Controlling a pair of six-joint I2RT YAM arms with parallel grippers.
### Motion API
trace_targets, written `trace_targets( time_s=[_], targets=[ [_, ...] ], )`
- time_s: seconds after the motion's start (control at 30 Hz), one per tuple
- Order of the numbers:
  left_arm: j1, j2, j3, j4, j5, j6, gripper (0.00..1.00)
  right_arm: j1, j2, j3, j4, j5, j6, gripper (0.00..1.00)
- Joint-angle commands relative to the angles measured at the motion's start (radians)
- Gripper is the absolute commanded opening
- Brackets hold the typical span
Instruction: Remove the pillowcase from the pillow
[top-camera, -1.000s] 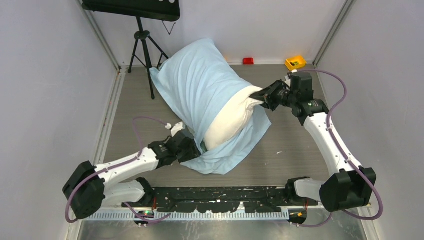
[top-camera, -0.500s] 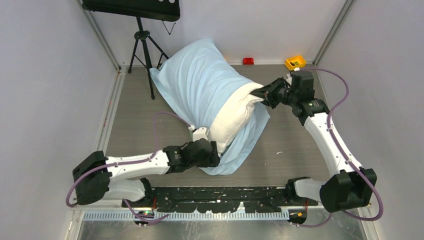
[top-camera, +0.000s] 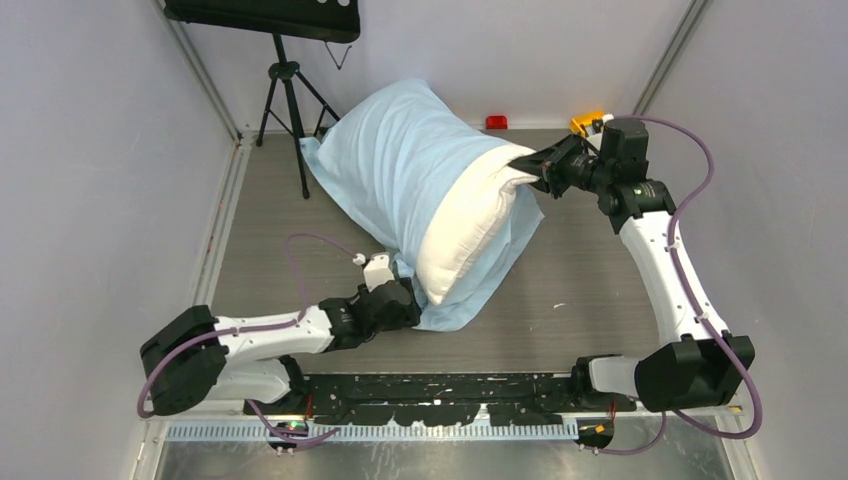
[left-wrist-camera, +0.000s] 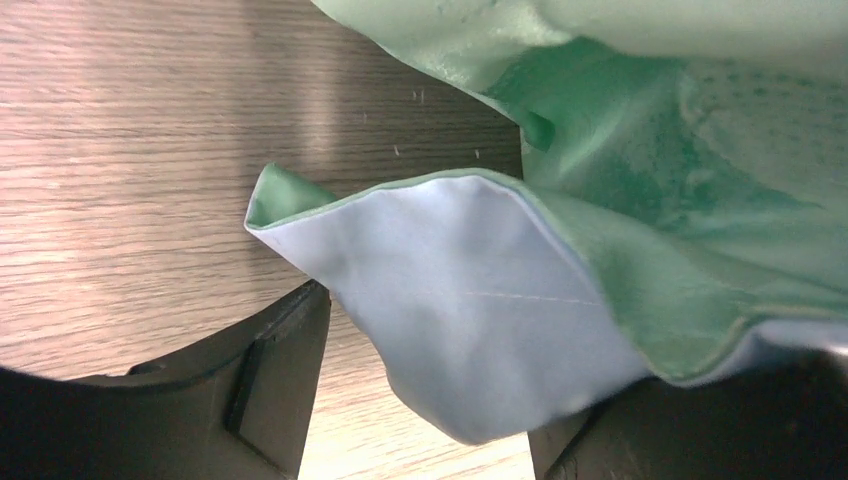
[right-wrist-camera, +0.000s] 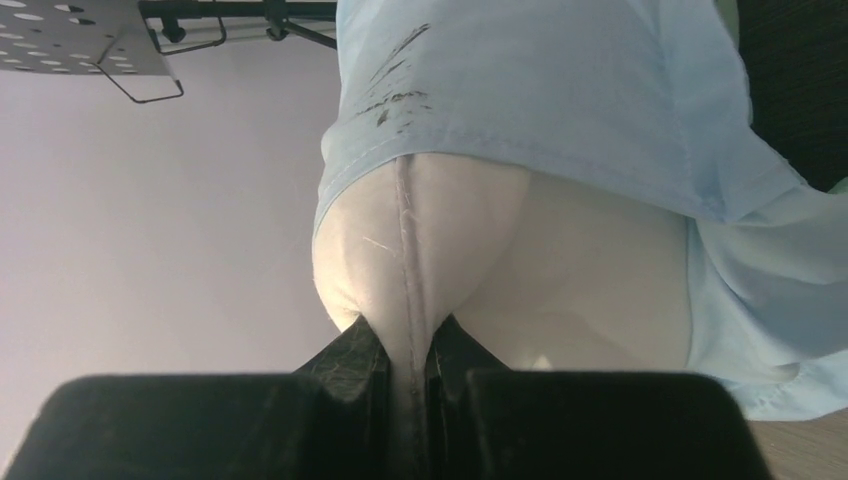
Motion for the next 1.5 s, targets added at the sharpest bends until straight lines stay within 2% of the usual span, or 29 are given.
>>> trace_targets(
  time_s=[0.0,0.03,0.1,0.13,0.2,0.23,0.27,0.3,0.5,0.6,0.73,0.83,0.97,1.1,1.47],
  targets=[
    [0.001,-0.091,0.084,-0.153,-0.112,0.083,0.66,-0.033,-0.073,0.031,0.038,-0.024,-0.111,0.11],
    [0.001,-0.107,0.095,-0.161,-0.121,0.099,0.64,-0.035,-0.074,0.035,-0.018,-0.013,-0.171,0.16],
    [0.002,-0.133,0.100,-0.143,-0.127,0.123,0.58,-0.034,-0.069,0.056,-0.153,0.035,-0.290,0.35],
    [0.001,-0.139,0.093,-0.118,-0.120,0.139,0.48,-0.035,-0.072,0.057,-0.203,0.062,-0.337,0.46],
    [0.002,-0.126,0.079,-0.070,-0.106,0.147,0.20,-0.034,-0.094,0.024,-0.257,0.110,-0.385,0.68],
    [0.002,-0.110,0.075,-0.055,-0.101,0.139,0.10,-0.035,-0.114,-0.008,-0.259,0.128,-0.386,0.80],
    [0.003,-0.089,0.073,-0.043,-0.097,0.130,0.03,-0.035,-0.134,-0.047,-0.258,0.142,-0.383,0.87],
    [0.004,-0.064,0.073,-0.031,-0.088,0.128,0.01,-0.033,-0.157,-0.084,-0.255,0.156,-0.378,0.91],
    [0.003,0.029,0.081,0.043,-0.041,0.117,0.00,-0.033,-0.267,-0.213,-0.319,0.259,-0.421,0.93],
    [0.002,0.037,0.093,0.047,-0.037,0.118,0.00,-0.029,-0.322,-0.215,-0.432,0.399,-0.490,0.93],
    [0.002,0.030,0.108,0.028,-0.046,0.133,0.00,-0.019,-0.461,-0.274,-0.492,0.577,-0.539,0.93],
    [0.004,0.021,0.101,0.054,-0.037,0.144,0.00,-0.018,-0.543,-0.334,-0.494,0.533,-0.545,0.93],
    [0.004,0.014,0.096,0.089,-0.017,0.147,0.00,-0.012,-0.567,-0.460,-0.396,0.262,-0.458,0.93],
    [0.001,0.007,0.105,0.078,-0.016,0.151,0.00,0.043,-0.589,-0.579,-0.199,0.178,-0.387,0.93],
    [0.001,0.006,0.110,0.086,-0.021,0.156,0.00,0.326,-0.366,-0.631,0.136,0.394,-0.300,0.93]
  ],
)
